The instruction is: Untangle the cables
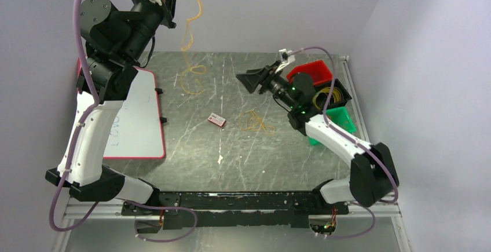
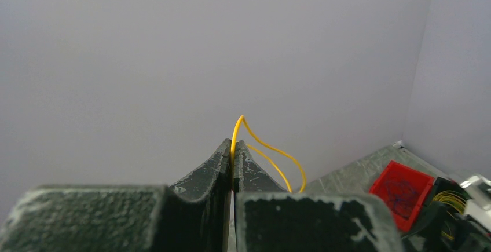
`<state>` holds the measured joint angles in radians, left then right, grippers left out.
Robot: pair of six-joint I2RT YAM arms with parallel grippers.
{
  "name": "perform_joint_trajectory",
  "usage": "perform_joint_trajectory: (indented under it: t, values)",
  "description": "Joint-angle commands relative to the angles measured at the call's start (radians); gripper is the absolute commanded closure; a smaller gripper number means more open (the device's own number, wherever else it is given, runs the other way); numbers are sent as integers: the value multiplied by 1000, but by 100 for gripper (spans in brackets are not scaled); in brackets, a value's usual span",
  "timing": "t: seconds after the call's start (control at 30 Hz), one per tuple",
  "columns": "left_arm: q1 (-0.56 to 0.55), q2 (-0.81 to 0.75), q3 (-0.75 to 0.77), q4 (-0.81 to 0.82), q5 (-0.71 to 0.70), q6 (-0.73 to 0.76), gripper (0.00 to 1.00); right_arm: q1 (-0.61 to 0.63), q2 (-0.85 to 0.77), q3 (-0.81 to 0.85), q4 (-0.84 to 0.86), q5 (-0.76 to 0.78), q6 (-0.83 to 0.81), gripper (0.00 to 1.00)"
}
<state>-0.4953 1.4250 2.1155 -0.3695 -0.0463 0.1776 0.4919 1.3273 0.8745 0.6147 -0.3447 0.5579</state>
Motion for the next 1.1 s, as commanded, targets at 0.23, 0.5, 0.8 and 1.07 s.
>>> perform_joint_trajectory:
  t: [0.23,0.5,0.8,1.07]
  values:
    - [-2,-15,-8,-12,47,-30,93,90,190,154,267,-119,147,30]
    - [-2,-13,-11,-3,66,-42,93,110,333,233,334,-180,200,39]
    - [-2,-15,-9,-8,65,-40,93,143,428,273,367,-181,227,37]
    - [-2,-16,-18,-9,63,-38,93,154,452,290,393,-196,242,36]
